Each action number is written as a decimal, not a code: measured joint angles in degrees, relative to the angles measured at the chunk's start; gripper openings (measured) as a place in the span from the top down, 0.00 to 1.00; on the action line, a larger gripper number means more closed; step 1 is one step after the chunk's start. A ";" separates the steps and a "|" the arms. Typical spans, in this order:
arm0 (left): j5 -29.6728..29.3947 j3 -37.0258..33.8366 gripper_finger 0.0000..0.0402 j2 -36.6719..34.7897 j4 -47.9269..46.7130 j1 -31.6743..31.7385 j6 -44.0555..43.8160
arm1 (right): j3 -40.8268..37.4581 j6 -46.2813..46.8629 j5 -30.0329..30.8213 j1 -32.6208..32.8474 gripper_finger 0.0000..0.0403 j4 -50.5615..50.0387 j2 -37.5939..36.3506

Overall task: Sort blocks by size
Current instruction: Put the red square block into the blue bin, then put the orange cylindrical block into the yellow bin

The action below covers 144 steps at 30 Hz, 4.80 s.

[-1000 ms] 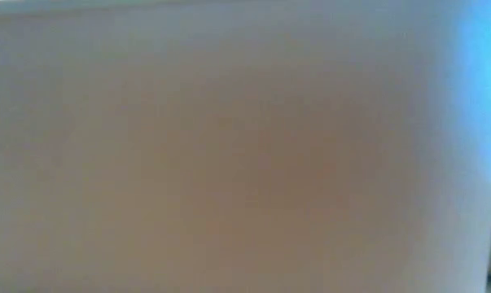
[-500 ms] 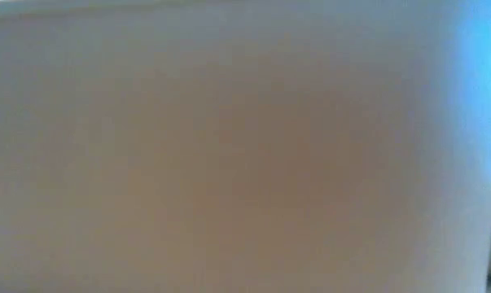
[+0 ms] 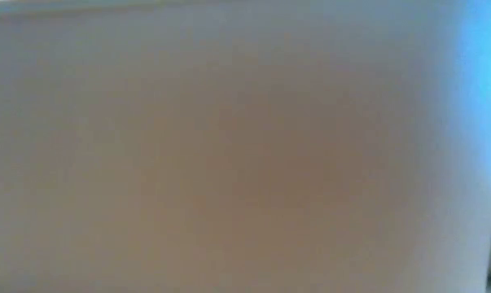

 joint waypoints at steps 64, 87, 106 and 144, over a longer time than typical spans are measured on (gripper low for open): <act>-4.48 -0.94 0.64 9.51 9.06 -5.53 11.90 | -0.04 -6.47 25.14 0.48 0.71 -3.51 -6.58; -12.60 5.50 0.66 9.22 4.31 9.27 17.80 | -0.06 12.24 40.07 -1.77 0.34 -18.61 -8.50; 1.33 6.18 0.66 7.30 1.11 44.25 15.90 | -0.07 6.43 31.16 -0.74 0.34 -20.58 -9.53; 12.61 6.10 0.45 15.50 8.32 59.36 11.35 | 0.00 0.80 31.50 -0.39 0.35 -24.44 -15.75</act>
